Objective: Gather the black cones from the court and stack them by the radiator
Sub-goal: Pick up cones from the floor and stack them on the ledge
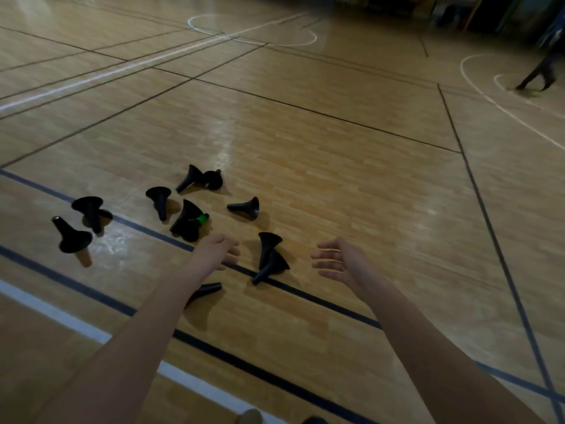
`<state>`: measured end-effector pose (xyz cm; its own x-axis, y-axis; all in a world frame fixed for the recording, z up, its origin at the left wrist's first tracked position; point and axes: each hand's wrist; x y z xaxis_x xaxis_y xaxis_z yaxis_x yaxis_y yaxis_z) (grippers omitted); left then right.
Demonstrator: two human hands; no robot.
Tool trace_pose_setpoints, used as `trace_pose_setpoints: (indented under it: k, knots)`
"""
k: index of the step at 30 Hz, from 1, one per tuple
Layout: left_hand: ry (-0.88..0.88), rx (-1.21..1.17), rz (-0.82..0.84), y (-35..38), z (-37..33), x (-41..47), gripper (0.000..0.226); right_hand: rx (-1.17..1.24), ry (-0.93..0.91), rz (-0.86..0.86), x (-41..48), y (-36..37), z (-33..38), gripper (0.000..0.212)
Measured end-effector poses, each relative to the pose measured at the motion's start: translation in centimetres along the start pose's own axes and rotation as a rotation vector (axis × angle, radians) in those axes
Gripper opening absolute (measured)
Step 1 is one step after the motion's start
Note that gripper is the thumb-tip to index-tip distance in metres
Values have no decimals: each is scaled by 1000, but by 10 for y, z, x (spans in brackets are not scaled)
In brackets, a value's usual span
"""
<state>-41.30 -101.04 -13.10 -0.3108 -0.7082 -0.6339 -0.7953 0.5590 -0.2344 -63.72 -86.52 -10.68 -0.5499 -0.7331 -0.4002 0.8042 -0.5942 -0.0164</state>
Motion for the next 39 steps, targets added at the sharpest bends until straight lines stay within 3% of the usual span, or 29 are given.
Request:
trace_pose_setpoints:
  k: [16, 24, 29, 39]
  knots:
    - [-115, -59, 21, 69, -97, 97, 22, 92, 41, 69, 141, -72, 63, 26]
    - [-40, -108, -75, 103, -134, 140, 21, 88, 17, 146, 221, -101, 97, 25]
    - [35, -112, -120, 111, -144, 159, 26, 23, 43, 193, 261, -95, 101, 26]
    - [-73, -169, -172, 80, -163, 249, 27, -118, 160, 279, 373, -25, 105, 27]
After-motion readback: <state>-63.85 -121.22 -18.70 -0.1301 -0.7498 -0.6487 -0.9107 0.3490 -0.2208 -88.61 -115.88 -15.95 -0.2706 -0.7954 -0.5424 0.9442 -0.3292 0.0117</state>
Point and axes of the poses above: each hand's wrist, its own x-axis towards the middle knuckle, its own y-axis out of the palm, z = x × y, and after that the axes turned 11 degrees about -y, right-handed
